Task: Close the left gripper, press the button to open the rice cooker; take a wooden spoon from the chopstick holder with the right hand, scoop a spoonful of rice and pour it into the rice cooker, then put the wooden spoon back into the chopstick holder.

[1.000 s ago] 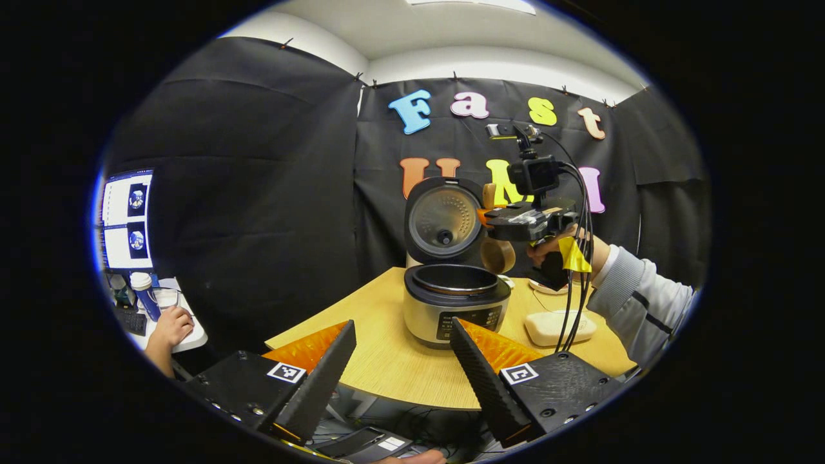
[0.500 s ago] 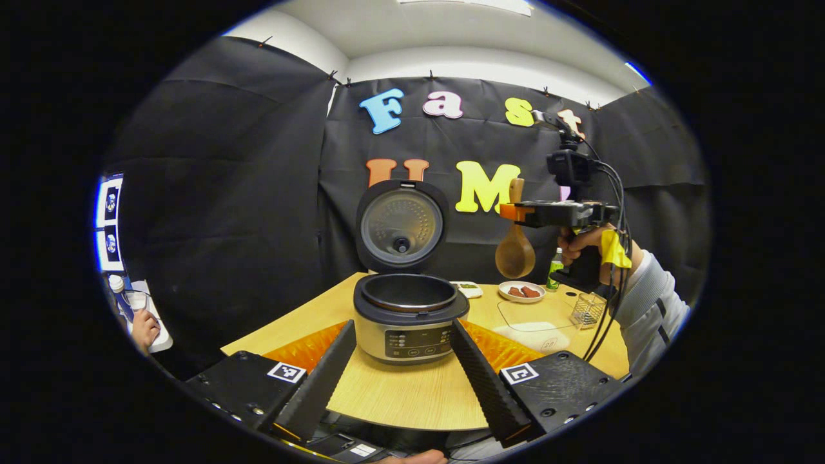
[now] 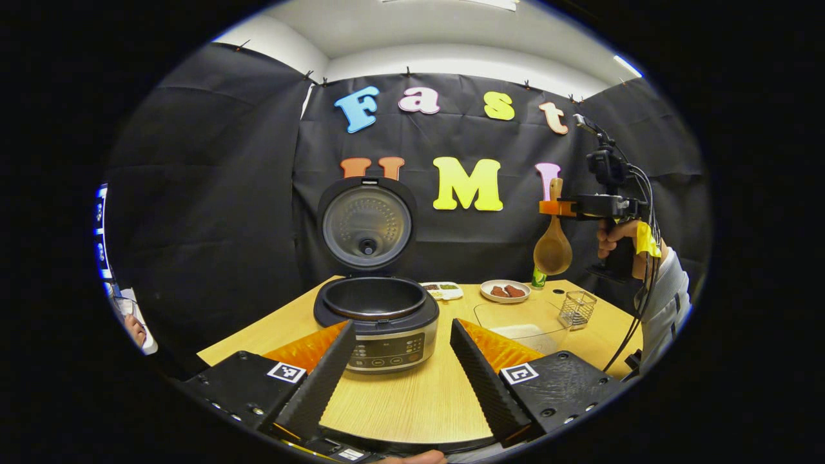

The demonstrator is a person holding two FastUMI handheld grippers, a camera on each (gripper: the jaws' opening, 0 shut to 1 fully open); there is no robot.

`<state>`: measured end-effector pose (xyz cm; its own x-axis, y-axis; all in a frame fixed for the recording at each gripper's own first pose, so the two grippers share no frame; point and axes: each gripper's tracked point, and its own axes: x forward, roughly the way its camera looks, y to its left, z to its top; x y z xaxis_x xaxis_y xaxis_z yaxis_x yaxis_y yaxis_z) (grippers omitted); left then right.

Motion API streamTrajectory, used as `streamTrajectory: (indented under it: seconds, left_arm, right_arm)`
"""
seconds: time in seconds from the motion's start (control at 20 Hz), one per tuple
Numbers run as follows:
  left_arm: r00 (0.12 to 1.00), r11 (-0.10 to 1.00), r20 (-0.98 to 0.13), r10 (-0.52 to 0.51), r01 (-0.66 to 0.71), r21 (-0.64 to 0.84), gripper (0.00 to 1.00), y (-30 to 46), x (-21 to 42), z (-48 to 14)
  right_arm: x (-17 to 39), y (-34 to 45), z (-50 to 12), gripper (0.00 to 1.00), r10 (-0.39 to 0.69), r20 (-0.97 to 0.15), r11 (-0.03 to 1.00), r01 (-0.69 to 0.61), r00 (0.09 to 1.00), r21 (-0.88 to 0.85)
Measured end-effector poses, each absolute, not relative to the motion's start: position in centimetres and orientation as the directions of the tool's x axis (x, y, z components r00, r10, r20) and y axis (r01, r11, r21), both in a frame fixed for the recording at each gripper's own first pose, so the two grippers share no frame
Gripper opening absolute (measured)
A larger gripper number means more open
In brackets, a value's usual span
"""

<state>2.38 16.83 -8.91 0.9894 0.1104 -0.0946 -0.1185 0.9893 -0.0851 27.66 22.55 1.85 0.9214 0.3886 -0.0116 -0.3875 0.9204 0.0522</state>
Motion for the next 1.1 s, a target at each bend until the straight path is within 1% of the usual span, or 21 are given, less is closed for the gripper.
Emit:
streamTrajectory:
  seconds: [0.3, 0.45, 0.6, 0.8, 0.9, 0.95, 1.0, 1.1]
  left_arm:
    - [0.989, 0.982, -0.052, 0.138, -0.144, -0.122, 0.94, 17.4, 3.9, -7.7]
    - [0.988, 0.977, -0.024, 0.156, -0.157, -0.147, 0.94, 18.2, 4.4, -7.0]
    - [0.984, 0.969, 0.009, 0.178, -0.173, -0.178, 0.94, 19.3, 4.9, -6.4]
    - [0.980, 0.958, 0.013, 0.198, -0.190, -0.213, 0.95, 20.3, 5.3, -6.1]
    - [0.981, 0.960, 0.018, 0.191, -0.182, -0.214, 0.95, 20.3, 5.0, -6.5]
    - [0.982, 0.962, 0.015, 0.188, -0.181, -0.203, 0.94, 20.3, 4.8, -6.8]
    - [0.981, 0.964, 0.010, 0.193, -0.187, -0.188, 0.94, 20.5, 4.8, -7.2]
    - [0.978, 0.966, 0.006, 0.207, -0.204, -0.160, 0.95, 20.9, 4.5, -7.6]
  right_arm:
    - [29.9, 17.0, 0.5, 0.19, 0.301, -0.020, 0.950, -0.298, 0.953, 0.087]
    - [31.2, 13.8, -0.6, 0.19, 0.231, -0.031, 0.970, -0.228, 0.972, 0.088]
    - [32.5, 11.2, -2.8, 0.20, 0.190, -0.068, 0.975, -0.179, 0.979, 0.134]
    - [34.0, 8.5, -5.7, 0.20, 0.152, -0.117, 0.979, -0.133, 0.981, 0.156]
    - [34.6, 7.9, -6.8, 0.21, 0.141, -0.141, 0.980, -0.118, 0.980, 0.159]
    - [34.8, 7.7, -7.3, 0.29, 0.138, -0.150, 0.981, -0.115, 0.979, 0.154]
    - [34.8, 7.5, -7.6, 0.22, 0.134, -0.154, 0.982, -0.111, 0.979, 0.150]
    - [35.0, 7.3, -8.0, 0.23, 0.141, -0.160, 0.980, -0.114, 0.977, 0.164]
